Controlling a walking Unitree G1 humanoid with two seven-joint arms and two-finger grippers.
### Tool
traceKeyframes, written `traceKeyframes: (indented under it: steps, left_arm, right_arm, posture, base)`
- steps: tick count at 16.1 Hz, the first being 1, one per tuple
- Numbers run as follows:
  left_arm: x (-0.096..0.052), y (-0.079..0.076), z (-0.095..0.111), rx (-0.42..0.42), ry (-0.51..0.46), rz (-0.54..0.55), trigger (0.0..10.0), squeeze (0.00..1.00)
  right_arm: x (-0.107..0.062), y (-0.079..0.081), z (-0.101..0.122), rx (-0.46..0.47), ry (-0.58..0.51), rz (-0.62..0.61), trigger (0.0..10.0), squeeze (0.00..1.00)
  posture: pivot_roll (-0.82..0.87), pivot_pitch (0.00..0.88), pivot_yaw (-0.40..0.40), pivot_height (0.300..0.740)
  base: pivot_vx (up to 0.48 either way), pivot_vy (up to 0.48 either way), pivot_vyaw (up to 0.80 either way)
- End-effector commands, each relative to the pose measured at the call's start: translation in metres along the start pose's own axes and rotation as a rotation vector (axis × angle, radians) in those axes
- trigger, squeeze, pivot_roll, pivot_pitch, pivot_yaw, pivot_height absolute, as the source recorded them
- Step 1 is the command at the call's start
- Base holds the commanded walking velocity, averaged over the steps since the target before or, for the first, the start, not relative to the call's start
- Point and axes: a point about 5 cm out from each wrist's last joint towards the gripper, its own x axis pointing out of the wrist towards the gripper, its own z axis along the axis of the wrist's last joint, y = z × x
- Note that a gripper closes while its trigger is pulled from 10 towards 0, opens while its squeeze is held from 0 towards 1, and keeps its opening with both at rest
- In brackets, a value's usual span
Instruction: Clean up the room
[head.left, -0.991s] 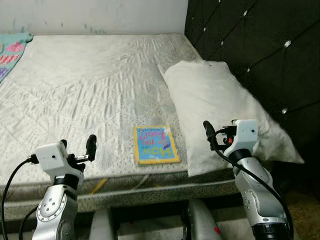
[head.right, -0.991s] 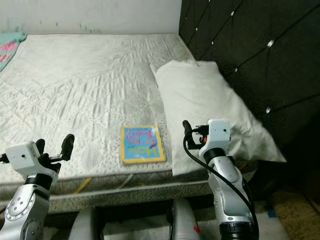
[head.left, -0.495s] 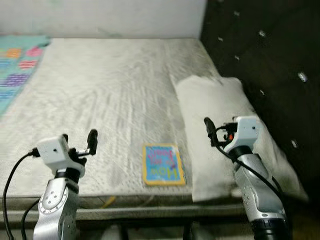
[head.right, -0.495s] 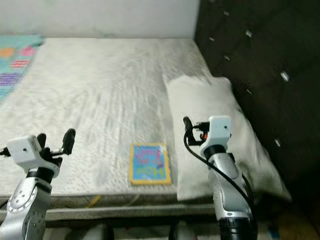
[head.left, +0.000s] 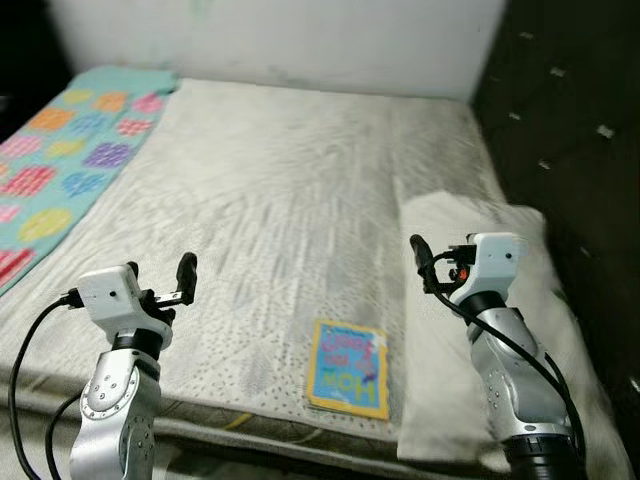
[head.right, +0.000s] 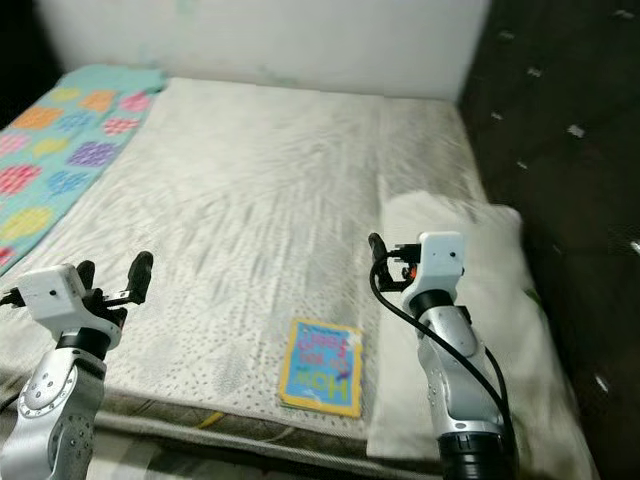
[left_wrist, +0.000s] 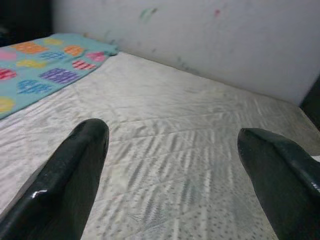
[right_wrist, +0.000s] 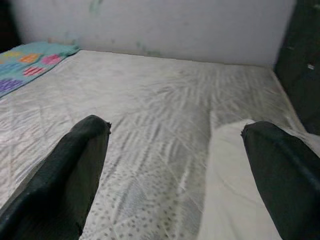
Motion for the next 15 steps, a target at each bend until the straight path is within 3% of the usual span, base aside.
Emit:
traceKeyframes:
  steps: [1,5,8,15]
  left_arm:
    - [-0.007,0.009,-0.007,0.026,0.030,0.019,10.0,0.00]
    - [-0.016,0.021,-0.017,0.049,0.066,0.047,10.0,0.00]
    - [-0.014,0.020,-0.019,0.046,0.067,0.046,10.0,0.00]
    - [-0.009,0.016,-0.018,0.034,0.055,0.035,10.0,0.00]
  right_arm:
    - [-0.005,-0.004,-0.003,-0.018,0.011,0.002,10.0,0.00]
    - [-0.013,-0.015,-0.009,-0.040,0.036,-0.014,10.0,0.00]
    - [-0.013,-0.014,-0.011,-0.040,0.040,-0.020,10.0,0.00]
    - [-0.012,-0.012,-0.011,-0.027,0.045,-0.033,10.0,0.00]
  posture:
    - [-0.02,0.000,0.002,0.740]
    - [-0.02,0.000,-0.002,0.740]
    - [-0.02,0.000,-0.001,0.740]
    - [-0.02,0.000,0.000,0.740]
  base:
    - [0.000,0.000,0.00]
    - [0.000,0.000,0.00]
    - [0.000,0.000,0.00]
    - [0.000,0.000,-0.78]
